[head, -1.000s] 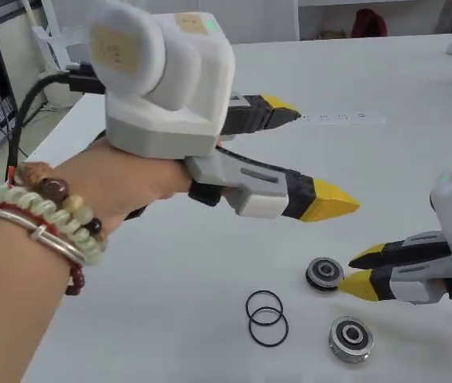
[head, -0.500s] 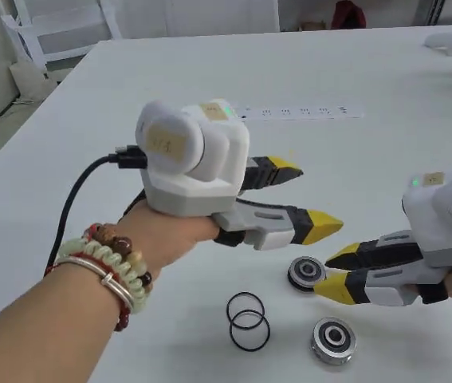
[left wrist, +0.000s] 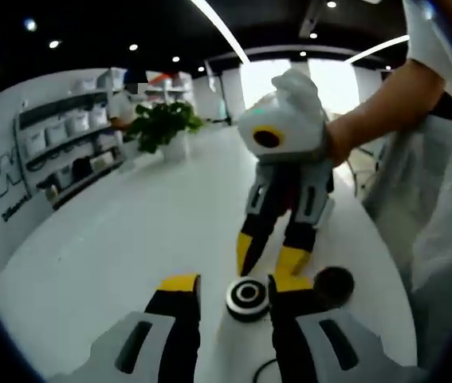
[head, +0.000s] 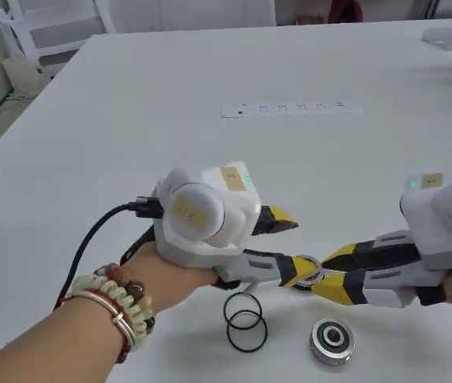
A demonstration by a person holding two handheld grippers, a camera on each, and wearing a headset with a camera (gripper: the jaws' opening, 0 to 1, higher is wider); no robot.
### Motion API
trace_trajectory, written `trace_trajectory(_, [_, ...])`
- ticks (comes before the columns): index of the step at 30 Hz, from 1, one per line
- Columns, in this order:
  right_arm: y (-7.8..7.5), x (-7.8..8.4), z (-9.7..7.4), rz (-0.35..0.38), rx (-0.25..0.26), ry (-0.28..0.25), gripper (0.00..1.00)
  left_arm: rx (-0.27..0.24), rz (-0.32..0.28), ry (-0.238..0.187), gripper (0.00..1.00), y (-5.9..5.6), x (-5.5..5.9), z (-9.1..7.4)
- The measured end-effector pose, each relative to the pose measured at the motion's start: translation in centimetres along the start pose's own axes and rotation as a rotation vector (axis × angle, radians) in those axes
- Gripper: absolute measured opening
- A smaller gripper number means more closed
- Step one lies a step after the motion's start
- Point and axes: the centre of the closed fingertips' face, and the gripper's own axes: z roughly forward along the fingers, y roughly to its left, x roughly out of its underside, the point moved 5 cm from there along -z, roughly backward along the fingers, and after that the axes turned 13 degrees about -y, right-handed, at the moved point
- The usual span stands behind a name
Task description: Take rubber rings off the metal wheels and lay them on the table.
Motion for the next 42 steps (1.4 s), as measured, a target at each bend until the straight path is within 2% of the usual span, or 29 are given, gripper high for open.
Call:
trace_trajectory(6, [0.0,0.1,0.0,0.0,-0.005,0.002,0.21,-0.003,-0.023,0.012,0.3,-0.3,0.7,0.3])
trace_trajectory(10, [0.1,0.1,0.1,-0.007,-0.007,0.006,0.2,-0.004,-0.033,0.035,0.26,-0.5,1.5,0.5])
trace_trajectory(11, [0.1,0.2,0.1,-0.007,-0.008,0.006,0.2,-0.016,-0.056,0.008,0.24,-0.5,1.3,0.6])
trace_trajectory(13, [0.0,0.2,0.1,-0.006,-0.007,0.005,0.2,-0.018,-0.091,0.007,0.18,-0.6,1.4,0.6])
trace_trajectory(16, [0.0,0.2,0.0,-0.001,-0.005,0.004,0.2,-0.015,-0.088,0.008,0.17,-0.7,1.5,0.6])
trace_trajectory(18, [0.1,0.2,0.1,-0.001,-0.006,0.005,0.2,-0.02,-0.108,0.008,0.15,-0.8,1.6,0.6])
trace_trajectory(19, [0.1,0.2,0.1,-0.003,-0.007,0.005,0.2,-0.019,-0.105,0.019,0.15,-0.7,1.7,0.6])
trace_trajectory(26, [0.2,0.1,0.1,0.002,-0.007,-0.005,0.18,-0.037,-0.117,0.001,0.14,-0.9,1.9,0.3])
trace_trajectory(30, [0.3,0.3,-0.1,-0.018,-0.017,0.018,0.07,-0.039,-0.129,-0.004,0.14,-0.7,2.0,0.1])
trace_trajectory(37, [0.4,0.2,-0.1,-0.027,-0.017,0.026,0.07,-0.05,-0.139,-0.01,0.14,-0.7,2.0,0.1])
trace_trajectory(42, [0.1,0.3,-0.1,-0.046,-0.006,0.037,0.01,-0.055,-0.141,-0.009,0.14,-0.7,2.0,0.2])
